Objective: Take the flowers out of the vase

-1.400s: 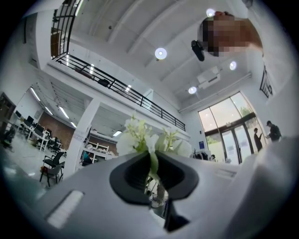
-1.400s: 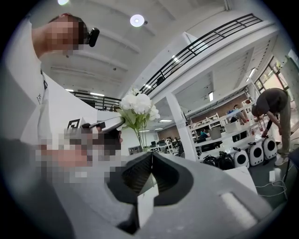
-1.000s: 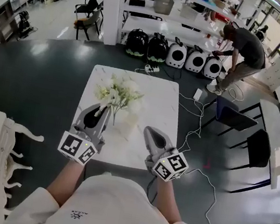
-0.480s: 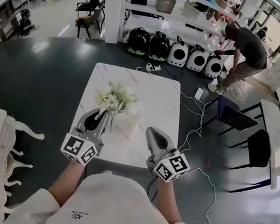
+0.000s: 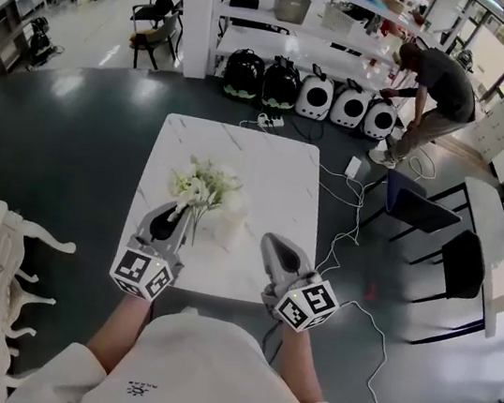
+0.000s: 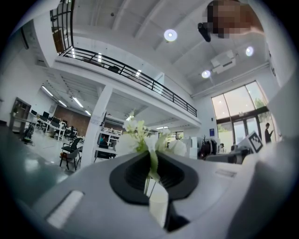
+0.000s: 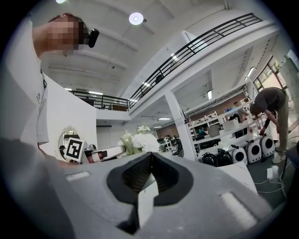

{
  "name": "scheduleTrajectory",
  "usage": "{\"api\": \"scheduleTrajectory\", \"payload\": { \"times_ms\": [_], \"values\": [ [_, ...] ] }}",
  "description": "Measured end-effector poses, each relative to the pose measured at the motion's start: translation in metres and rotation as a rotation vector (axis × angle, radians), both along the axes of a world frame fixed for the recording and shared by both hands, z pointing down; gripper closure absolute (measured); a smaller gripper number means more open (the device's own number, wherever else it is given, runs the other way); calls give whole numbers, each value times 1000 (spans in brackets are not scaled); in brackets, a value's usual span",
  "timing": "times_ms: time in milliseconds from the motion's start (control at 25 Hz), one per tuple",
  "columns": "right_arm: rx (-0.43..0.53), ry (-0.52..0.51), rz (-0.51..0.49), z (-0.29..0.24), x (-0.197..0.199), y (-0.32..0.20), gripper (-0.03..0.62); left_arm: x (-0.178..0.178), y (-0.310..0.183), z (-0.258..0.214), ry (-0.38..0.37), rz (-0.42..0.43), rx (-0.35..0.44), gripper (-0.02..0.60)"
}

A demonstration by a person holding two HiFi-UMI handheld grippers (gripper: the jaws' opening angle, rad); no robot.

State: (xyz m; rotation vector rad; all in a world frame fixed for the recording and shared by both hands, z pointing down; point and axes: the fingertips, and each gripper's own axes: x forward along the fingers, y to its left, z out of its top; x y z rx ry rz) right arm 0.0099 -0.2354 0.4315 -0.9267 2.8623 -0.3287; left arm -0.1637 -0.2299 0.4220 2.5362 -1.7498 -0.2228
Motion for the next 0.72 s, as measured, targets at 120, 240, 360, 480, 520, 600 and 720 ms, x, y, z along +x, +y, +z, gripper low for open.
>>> {"api": "scheduleTrajectory", "payload": {
  "times_ms": [120,240,360,480,520,600,720],
  "values": [
    [-2,6,2,4,1,-1,592,0,-1,5,3,-2,-9,563],
    [-3,11,5,5,1,-1,592,0,-2,9,3,-1,-16,563],
    [-6,16,6,5,0,-3,592,-2,-4,9,5,0,-18,563],
    [-8,15,9,5,0,-6,592,-2,-8,9,5,1,-18,565],
    [-9,15,9,5,-1,-7,592,-3,-9,10,5,2,-19,563],
    [-10,17,11,6,-1,-7,592,-3,-10,11,5,4,-20,565],
    [-9,21,15,7,0,-9,592,-3,-12,13,6,5,-21,564]
  ]
}}
